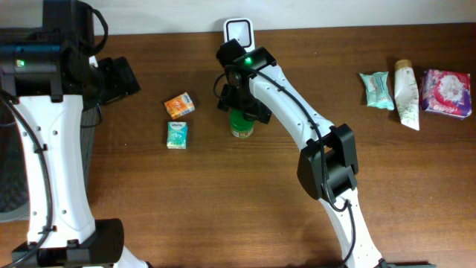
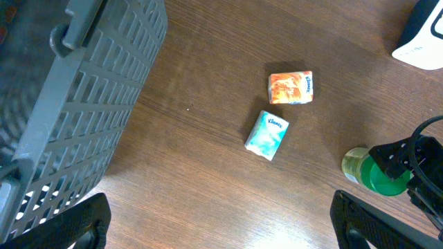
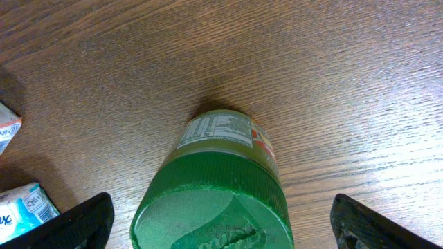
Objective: Scan the item barcode
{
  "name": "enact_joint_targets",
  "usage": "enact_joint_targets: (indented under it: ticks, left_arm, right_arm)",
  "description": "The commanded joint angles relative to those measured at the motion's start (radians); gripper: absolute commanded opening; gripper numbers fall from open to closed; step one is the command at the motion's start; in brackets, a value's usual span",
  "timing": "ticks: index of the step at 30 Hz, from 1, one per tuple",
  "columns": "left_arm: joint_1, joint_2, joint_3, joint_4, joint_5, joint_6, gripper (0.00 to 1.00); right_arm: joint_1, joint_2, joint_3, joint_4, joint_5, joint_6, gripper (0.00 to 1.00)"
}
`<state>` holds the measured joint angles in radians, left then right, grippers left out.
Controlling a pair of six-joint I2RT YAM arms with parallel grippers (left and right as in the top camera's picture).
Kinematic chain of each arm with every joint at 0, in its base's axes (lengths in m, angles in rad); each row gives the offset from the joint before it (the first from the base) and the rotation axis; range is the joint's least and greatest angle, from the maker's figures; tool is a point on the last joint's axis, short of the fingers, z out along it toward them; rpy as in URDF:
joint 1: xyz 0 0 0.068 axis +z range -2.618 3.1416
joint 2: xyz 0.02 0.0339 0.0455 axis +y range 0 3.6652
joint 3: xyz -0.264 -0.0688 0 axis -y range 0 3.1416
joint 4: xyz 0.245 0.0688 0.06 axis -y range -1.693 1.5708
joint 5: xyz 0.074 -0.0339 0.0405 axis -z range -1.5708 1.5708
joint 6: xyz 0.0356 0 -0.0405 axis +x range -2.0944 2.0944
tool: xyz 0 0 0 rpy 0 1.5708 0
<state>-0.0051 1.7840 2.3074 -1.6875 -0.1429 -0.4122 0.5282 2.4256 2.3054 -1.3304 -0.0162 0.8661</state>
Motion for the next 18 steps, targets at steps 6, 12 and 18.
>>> enact_joint_targets:
  ticks: [6, 12, 18]
  left_arm:
    - [0.002, -0.015, 0.003, -0.001, -0.004, -0.006, 0.99]
    - [0.002, -0.015, 0.003, 0.000, -0.004, -0.006, 0.99]
    - [0.002, -0.015, 0.003, 0.000, -0.004, -0.006, 0.99]
  right_arm:
    - [0.009, 0.032, -0.006, -0.003, 0.028, 0.006, 0.90]
    - [0.009, 0.045, -0.006, -0.005, 0.020, 0.008, 0.81]
    - [0.009, 0.080, -0.007, -0.021, -0.041, 0.014, 0.73]
